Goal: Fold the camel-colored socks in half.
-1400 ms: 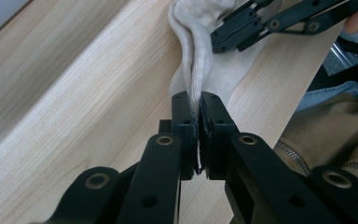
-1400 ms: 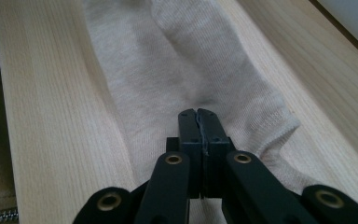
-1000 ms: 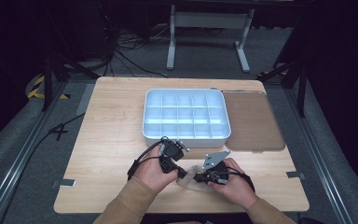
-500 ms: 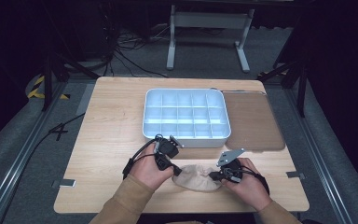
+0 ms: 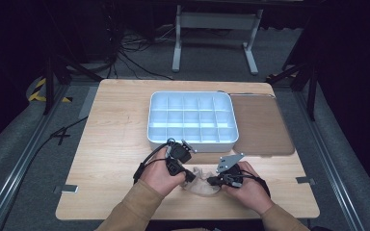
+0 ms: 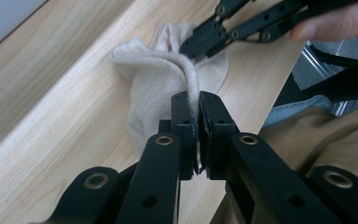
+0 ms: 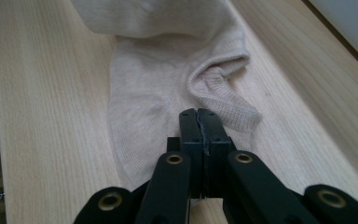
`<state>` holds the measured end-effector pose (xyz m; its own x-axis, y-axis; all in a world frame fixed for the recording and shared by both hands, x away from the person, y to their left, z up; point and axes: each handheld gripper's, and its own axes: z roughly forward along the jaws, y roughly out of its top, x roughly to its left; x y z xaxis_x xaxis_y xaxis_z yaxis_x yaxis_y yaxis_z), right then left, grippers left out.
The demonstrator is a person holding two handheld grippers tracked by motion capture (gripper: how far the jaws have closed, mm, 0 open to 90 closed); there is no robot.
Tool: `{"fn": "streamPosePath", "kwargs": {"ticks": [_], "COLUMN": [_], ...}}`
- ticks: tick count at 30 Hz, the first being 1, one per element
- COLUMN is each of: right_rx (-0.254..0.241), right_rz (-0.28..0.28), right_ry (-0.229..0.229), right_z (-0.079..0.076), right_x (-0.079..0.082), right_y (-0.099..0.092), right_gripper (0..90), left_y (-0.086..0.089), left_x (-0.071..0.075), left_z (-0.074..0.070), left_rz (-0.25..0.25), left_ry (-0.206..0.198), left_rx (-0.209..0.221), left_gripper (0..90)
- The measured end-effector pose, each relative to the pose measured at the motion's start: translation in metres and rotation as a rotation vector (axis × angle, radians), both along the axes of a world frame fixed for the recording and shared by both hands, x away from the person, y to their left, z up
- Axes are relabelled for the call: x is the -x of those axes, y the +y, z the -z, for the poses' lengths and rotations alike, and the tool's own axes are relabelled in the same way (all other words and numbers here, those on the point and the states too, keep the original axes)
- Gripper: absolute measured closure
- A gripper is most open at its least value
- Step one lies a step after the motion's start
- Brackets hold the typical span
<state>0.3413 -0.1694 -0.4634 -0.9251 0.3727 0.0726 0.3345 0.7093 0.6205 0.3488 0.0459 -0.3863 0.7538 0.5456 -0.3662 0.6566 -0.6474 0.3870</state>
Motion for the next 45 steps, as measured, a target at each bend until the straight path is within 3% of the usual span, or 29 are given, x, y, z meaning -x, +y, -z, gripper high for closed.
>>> {"fn": "streamPosePath", "kwargs": {"ticks": [5,18,21,23,27,31,35,37,45], "right_rx": [-0.016,-0.051,-0.034,-0.031,-0.038,-0.055,-0.071,-0.086,-0.118], "right_rz": [-0.019,-0.010,-0.002,0.007,0.049,0.062,0.051,0.036,-0.036], "right_ry": [0.011,0.020,0.011,-0.001,-0.022,-0.045,-0.061,-0.069,-0.065], "right_z": [0.001,0.003,-0.001,-0.007,-0.021,-0.032,-0.040,-0.044,-0.040], "right_x": [-0.002,-0.002,-0.001,0.000,0.001,0.004,0.008,0.011,0.019], "right_y": [0.005,0.002,-0.002,-0.007,-0.020,-0.024,-0.022,-0.017,0.014], "right_gripper": [90.0,90.0,89.8,89.7,89.6,89.7,89.6,89.6,89.5], "left_y": [-0.010,-0.039,-0.040,-0.040,-0.037,-0.028,-0.016,-0.008,0.014], "left_x": [-0.002,-0.007,-0.007,-0.006,-0.004,0.000,0.001,-0.002,-0.009], "left_z": [0.002,0.024,0.028,0.030,0.026,0.015,0.008,0.009,0.024], "left_rz": [0.008,0.050,0.046,0.038,0.031,0.026,0.002,-0.024,-0.087], "left_ry": [0.006,0.032,0.042,0.044,0.027,-0.002,-0.026,-0.040,-0.024], "left_rx": [0.017,-0.015,-0.022,-0.003,0.030,0.060,0.056,0.032,-0.025], "left_gripper": [85.4,85.4,84.7,82.2,67.9,66.0,66.5,67.8,74.8]}}
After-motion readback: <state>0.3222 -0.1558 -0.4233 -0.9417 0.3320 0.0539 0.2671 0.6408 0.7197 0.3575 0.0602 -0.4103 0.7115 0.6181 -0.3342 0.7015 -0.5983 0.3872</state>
